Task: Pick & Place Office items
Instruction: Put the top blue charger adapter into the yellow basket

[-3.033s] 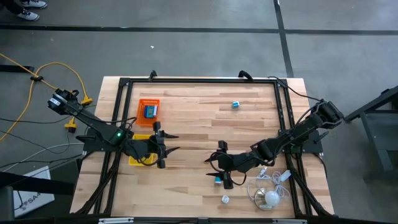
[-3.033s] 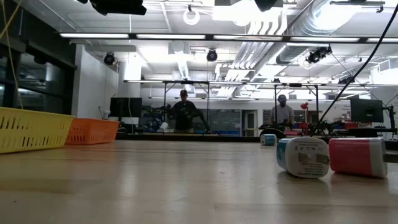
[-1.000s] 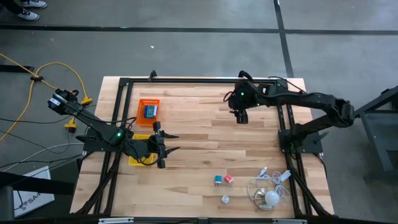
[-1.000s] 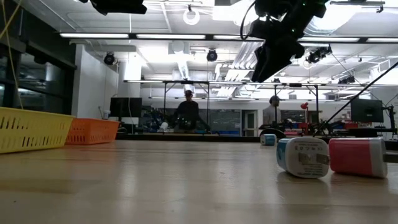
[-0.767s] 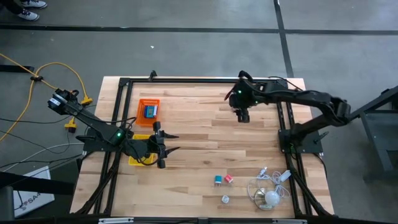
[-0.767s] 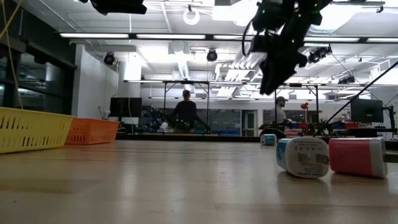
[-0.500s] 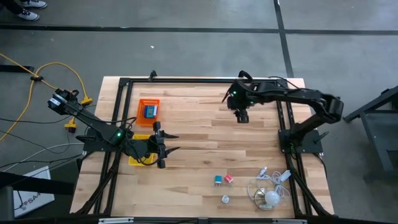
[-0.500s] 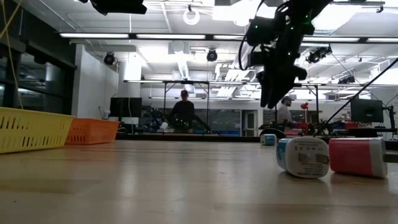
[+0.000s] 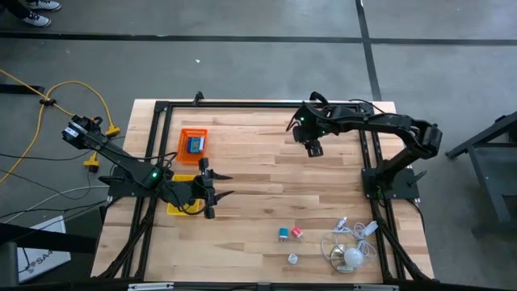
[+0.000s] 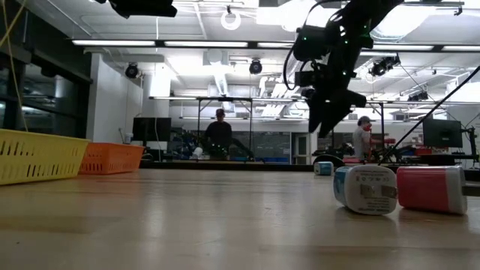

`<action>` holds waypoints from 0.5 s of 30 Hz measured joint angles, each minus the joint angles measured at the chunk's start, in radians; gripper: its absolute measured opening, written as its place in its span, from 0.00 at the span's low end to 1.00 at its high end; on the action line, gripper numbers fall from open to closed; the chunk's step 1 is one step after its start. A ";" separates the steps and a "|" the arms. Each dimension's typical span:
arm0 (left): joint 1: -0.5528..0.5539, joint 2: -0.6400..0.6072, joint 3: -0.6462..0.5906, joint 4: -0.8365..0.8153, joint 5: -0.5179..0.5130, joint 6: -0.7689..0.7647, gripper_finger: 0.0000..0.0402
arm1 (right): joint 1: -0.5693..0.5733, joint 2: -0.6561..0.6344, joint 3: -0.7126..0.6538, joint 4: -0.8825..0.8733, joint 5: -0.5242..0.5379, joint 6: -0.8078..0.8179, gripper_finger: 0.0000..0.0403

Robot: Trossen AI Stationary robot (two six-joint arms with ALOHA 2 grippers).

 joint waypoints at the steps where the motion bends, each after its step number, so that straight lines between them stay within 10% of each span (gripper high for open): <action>1: 0.000 0.000 0.000 0.000 0.000 0.000 0.46 | -0.006 -0.004 0.000 0.011 -0.025 0.003 0.57; 15: 0.000 0.000 0.000 0.000 0.000 0.000 0.46 | -0.155 -0.002 0.000 -0.005 -0.175 0.058 0.57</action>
